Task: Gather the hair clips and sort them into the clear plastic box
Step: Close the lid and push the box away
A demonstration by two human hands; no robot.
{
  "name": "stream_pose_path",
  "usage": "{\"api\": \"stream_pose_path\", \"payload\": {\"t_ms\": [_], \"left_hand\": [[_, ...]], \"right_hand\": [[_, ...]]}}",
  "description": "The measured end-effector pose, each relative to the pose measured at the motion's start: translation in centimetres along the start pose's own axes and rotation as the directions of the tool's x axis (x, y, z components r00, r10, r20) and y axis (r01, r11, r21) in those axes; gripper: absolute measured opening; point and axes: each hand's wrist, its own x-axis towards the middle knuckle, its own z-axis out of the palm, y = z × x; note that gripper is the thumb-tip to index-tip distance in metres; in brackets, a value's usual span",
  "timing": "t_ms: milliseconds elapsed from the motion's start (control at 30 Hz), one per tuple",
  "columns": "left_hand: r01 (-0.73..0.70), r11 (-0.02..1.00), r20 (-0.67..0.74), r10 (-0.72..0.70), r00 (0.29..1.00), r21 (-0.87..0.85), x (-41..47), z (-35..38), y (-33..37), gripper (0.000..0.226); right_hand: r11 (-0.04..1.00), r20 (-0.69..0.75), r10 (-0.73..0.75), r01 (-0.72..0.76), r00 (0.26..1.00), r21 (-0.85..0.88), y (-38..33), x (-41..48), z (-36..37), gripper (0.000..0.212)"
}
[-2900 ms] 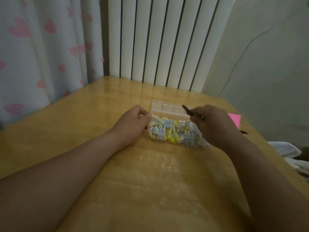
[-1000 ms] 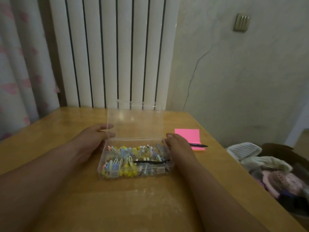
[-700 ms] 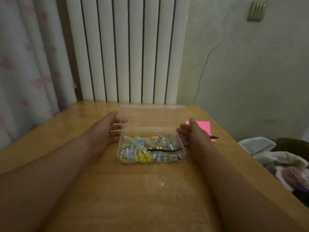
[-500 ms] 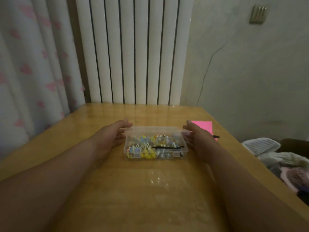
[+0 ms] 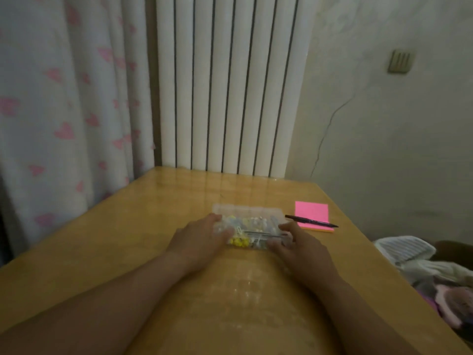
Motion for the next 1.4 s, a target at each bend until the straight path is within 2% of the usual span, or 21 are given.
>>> {"api": "stream_pose_path", "payload": {"t_ms": [67,167,333,700,867,1033,1267,1400], "left_hand": [[-0.036,0.975,0.042,0.027,0.999,0.219,-0.6,0.2,0.4,0.089],[-0.057,0.941,0.038,0.047,0.998,0.333,-0.1,0.8,1.4,0.084],[-0.081,0.94,0.061,0.064,0.996,0.331,0.5,0.1,0.2,0.082],[-0.026,0.956,-0.037,0.038,0.999,0.292,5.2,-5.1,-11.9,0.074],[-0.004,0.965,-0.045,0.017,0.999,0.264,8.5,-6.4,-15.6,0.075],[-0.001,0.977,-0.025,0.006,1.0,0.213,11.4,-7.1,-17.4,0.078],[-0.017,0.984,-0.07,0.029,0.997,0.175,12.5,-6.5,-19.0,0.077],[-0.002,0.977,-0.087,0.021,0.996,0.214,12.2,-6.7,-18.8,0.078]], "right_hand": [[0.996,-0.003,-0.024,0.023,1.0,-0.087,-0.4,-0.2,0.2,0.057],[0.988,-0.059,-0.034,0.025,0.998,-0.154,-1.0,0.0,0.7,0.051],[0.978,-0.047,-0.034,0.023,0.998,-0.207,-2.9,0.1,1.1,0.047],[0.972,-0.007,-0.161,0.158,0.987,-0.176,-11.6,6.1,9.0,0.043],[0.975,-0.022,-0.158,0.153,0.987,-0.164,-14.1,9.7,12.4,0.045],[0.98,-0.027,-0.133,0.127,0.991,-0.155,-14.9,12.1,14.6,0.05],[0.981,-0.081,-0.153,0.141,0.985,-0.129,-14.7,12.9,15.7,0.046],[0.983,-0.069,-0.142,0.132,0.987,-0.124,-14.9,12.7,15.4,0.047]]}}
